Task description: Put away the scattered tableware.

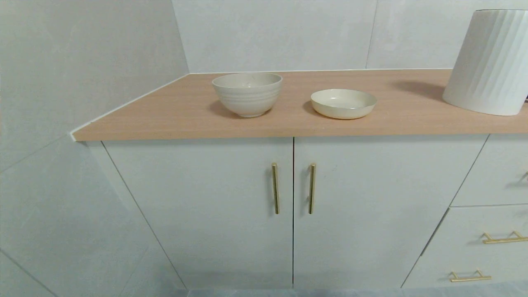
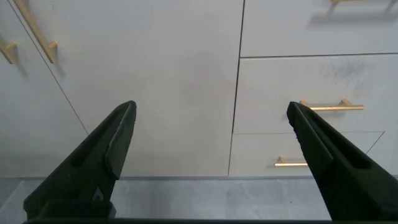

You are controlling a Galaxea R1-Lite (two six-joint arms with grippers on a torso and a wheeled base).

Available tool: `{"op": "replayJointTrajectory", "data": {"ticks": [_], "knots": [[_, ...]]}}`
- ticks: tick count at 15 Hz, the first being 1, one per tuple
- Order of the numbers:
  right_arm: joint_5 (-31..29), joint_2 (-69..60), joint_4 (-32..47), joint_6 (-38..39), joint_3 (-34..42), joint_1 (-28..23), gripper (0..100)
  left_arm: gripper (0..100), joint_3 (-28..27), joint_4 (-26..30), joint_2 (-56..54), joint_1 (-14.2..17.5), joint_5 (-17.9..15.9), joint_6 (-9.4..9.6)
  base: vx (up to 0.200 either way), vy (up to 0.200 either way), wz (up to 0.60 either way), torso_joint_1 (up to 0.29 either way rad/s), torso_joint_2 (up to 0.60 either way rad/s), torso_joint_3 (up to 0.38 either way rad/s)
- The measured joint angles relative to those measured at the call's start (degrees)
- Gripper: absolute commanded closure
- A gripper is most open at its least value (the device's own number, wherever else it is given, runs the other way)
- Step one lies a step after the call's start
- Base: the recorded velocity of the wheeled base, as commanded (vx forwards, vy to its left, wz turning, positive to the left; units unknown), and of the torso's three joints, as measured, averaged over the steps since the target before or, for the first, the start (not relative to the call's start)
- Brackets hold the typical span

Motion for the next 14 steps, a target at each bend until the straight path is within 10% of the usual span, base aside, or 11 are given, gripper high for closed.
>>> {"op": "replayJointTrajectory", "data": {"ticks": [7,14], "knots": [[8.34,6.01,1.19,2.13,-11.31,1.24,0,0,0.05,0.0,0.0,0.0,0.02,-0.02,0.0,0.0,0.0,0.0,0.0,0.0],[18.21,50.1,-3.07,2.93,-32.31,12.37,0,0,0.05,0.0,0.0,-0.01,0.02,0.0,0.0,0.0,0.0,0.0,0.0,0.0]]}}
